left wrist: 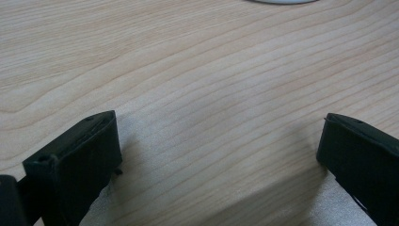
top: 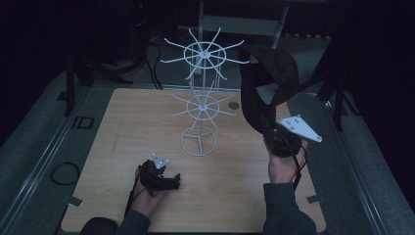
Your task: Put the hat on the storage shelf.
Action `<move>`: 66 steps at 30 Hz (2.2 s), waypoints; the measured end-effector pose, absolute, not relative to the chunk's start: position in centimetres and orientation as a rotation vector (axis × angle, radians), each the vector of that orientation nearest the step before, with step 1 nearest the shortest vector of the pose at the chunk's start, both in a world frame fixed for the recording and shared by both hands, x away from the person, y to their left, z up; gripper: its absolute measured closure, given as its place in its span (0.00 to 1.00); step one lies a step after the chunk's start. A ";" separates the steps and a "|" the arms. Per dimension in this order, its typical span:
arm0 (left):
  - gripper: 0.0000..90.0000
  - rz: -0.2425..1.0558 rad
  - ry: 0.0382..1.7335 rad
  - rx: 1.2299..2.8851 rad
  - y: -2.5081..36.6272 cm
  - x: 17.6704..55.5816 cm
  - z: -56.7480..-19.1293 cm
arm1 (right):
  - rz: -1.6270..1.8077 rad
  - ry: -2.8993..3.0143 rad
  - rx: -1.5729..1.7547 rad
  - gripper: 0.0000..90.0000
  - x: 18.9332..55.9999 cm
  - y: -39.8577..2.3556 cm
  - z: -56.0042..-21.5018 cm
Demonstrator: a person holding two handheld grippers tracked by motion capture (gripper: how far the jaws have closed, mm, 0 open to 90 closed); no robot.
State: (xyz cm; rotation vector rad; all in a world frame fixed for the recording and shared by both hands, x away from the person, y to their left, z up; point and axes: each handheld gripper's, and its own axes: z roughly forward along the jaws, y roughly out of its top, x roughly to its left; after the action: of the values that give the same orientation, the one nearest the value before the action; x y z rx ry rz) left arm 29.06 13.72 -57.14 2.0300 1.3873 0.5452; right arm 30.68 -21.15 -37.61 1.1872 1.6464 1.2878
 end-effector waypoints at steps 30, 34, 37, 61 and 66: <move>0.00 0.544 1.390 2.027 13.7 29.1 -57.1 | 1.312 1.607 1.149 0.96 30.9 -20.4 -35.9; 0.00 0.544 1.389 2.027 13.7 29.1 -57.1 | 1.318 1.606 1.135 0.96 30.8 -20.3 -35.8; 0.00 0.544 1.389 2.028 13.7 29.1 -57.1 | 1.320 1.611 1.126 0.96 30.7 -20.2 -35.8; 0.00 0.545 1.389 2.026 13.7 29.1 -57.1 | 1.321 1.724 1.072 0.91 30.6 -18.9 -37.6; 0.00 0.545 1.388 2.028 13.7 29.1 -57.1 | 1.333 1.718 1.079 0.83 30.6 -19.1 -37.4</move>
State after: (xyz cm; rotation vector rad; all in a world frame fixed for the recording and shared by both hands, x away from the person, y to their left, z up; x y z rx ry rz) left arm 29.07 13.69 -57.14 2.0281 1.3885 0.5453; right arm 30.63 -19.07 -37.44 1.0786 1.7177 1.3332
